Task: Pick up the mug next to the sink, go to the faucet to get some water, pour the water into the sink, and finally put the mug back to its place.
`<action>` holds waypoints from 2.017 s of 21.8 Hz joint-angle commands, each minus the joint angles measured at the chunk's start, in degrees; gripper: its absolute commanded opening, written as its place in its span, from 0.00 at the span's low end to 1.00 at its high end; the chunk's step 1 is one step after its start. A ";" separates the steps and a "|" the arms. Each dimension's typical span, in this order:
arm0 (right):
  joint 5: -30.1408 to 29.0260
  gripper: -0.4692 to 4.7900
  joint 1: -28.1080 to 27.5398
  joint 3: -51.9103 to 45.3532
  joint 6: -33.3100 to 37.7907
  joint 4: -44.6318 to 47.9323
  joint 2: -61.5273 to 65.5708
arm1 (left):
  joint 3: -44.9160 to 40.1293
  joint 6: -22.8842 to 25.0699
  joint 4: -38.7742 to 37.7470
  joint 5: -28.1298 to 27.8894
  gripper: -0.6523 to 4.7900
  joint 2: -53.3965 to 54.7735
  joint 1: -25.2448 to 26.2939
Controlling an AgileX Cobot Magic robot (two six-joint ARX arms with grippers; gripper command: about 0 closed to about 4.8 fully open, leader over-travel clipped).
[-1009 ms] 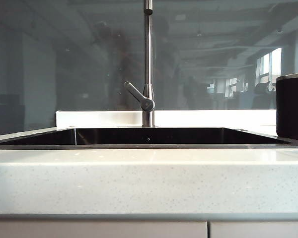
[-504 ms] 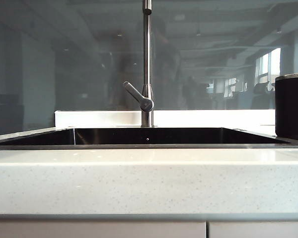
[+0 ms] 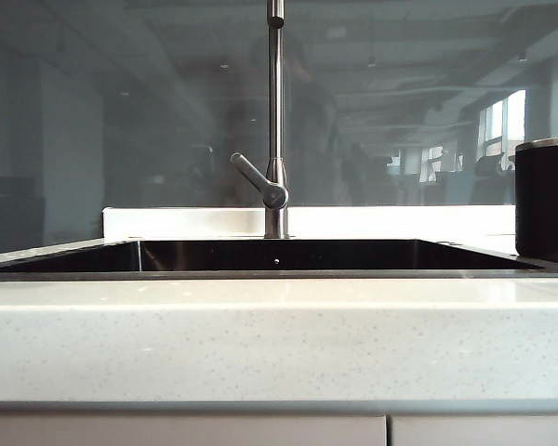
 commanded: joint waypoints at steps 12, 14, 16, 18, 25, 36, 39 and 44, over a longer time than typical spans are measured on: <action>0.04 0.07 0.02 -0.20 -0.20 -0.72 -0.15 | -7.43 0.87 1.64 2.86 0.11 -1.44 3.30; 0.04 0.07 0.02 -0.20 -0.20 -0.72 -0.15 | -7.43 1.40 1.64 3.04 0.11 -1.44 3.61; 0.04 0.07 0.02 -0.20 -0.20 -0.72 -0.15 | -7.43 1.77 1.42 3.04 0.11 -1.44 3.61; 0.04 0.07 0.02 -0.20 -0.20 -0.72 -0.15 | -7.43 1.75 1.03 3.04 0.11 -1.44 3.61; 0.04 0.07 0.02 -0.20 -0.20 -0.72 -0.15 | -7.43 1.75 1.31 3.02 0.11 -1.44 3.61; 0.04 0.07 0.02 -0.20 -0.20 -0.70 -0.15 | -7.41 1.68 0.87 3.06 0.11 -1.44 3.58; 0.04 0.07 0.02 -0.20 -0.20 -0.72 -0.15 | -7.41 1.68 0.87 3.06 0.11 -1.44 3.58; 0.04 0.07 0.02 -0.20 -0.20 -0.72 -0.15 | -7.41 1.68 0.87 3.06 0.11 -1.44 3.58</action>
